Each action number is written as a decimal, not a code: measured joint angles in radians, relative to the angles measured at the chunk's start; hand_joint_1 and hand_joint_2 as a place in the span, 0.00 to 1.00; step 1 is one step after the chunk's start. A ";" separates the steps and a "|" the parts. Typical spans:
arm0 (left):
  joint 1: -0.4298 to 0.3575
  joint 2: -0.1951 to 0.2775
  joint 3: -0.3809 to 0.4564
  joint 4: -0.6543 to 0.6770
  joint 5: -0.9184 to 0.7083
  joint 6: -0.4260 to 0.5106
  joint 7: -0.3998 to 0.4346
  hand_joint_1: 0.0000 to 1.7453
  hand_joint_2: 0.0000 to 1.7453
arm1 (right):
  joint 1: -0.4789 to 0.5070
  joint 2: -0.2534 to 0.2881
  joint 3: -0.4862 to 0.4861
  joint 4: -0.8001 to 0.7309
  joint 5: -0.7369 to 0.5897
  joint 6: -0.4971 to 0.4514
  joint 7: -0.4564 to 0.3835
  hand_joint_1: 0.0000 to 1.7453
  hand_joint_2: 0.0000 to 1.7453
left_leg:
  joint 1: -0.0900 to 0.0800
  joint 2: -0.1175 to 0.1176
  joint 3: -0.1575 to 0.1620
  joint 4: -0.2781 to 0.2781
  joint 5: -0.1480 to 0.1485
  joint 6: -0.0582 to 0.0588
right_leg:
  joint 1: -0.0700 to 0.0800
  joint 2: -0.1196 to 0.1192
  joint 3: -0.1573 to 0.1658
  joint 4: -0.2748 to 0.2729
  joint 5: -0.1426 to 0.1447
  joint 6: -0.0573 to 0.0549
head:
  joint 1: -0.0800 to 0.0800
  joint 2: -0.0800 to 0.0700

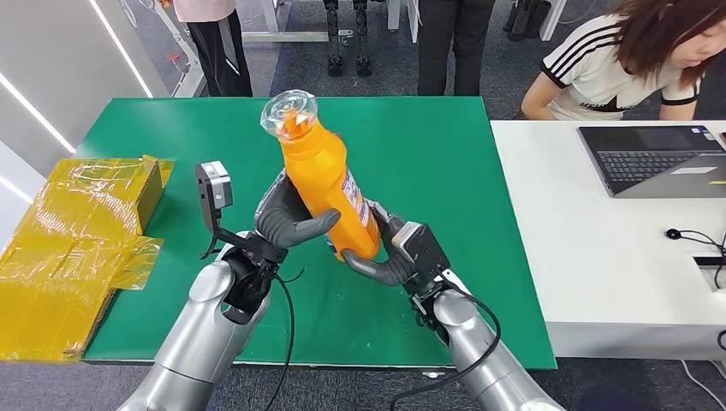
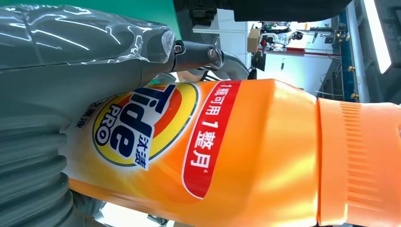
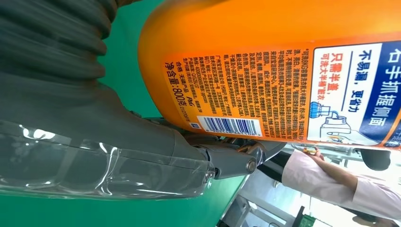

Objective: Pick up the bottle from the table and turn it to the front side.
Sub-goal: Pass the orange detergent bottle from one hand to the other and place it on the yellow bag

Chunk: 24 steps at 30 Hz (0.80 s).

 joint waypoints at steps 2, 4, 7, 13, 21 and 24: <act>0.000 0.000 -0.003 0.000 -0.003 0.002 0.000 0.00 1.00 | 0.002 0.000 0.000 0.003 0.000 0.000 0.000 1.00 1.00 | 0.000 0.000 0.000 0.000 0.000 0.000 | 0.000 0.000 0.000 0.000 0.000 0.000 | 0.000 0.000; 0.001 0.000 -0.004 0.000 -0.004 0.004 0.000 0.03 1.00 | 0.004 0.000 0.000 0.003 0.000 0.000 0.000 1.00 1.00 | 0.000 0.000 0.000 0.000 0.000 0.000 | 0.000 0.000 0.000 0.000 0.000 0.000 | 0.000 0.000; 0.001 0.000 -0.005 0.000 -0.006 0.006 0.000 0.78 1.00 | 0.005 0.000 0.000 0.004 0.000 0.000 0.000 1.00 1.00 | 0.000 0.000 0.000 0.000 0.000 0.000 | 0.000 0.000 0.000 0.000 0.000 0.000 | 0.000 0.000; 0.009 0.000 -0.008 0.000 -0.043 0.041 -0.004 1.00 1.00 | 0.018 -0.001 -0.001 -0.002 0.008 0.000 0.012 1.00 1.00 | 0.000 0.000 0.000 0.000 0.000 0.000 | 0.000 0.000 0.000 0.000 0.000 0.000 | 0.000 0.000; 0.030 -0.001 -0.008 -0.001 -0.043 0.043 -0.003 1.00 1.00 | 0.051 -0.005 -0.001 -0.015 0.013 0.000 0.017 1.00 1.00 | 0.000 0.000 0.000 0.000 0.000 0.000 | 0.000 0.000 0.000 0.000 0.000 0.000 | 0.000 0.000; 0.031 -0.001 -0.008 -0.001 -0.043 0.043 -0.002 1.00 1.00 | 0.055 -0.005 0.000 -0.016 0.013 0.000 0.017 1.00 1.00 | 0.000 0.000 0.000 0.000 0.000 0.000 | 0.000 0.000 0.000 0.000 0.000 0.000 | 0.000 0.000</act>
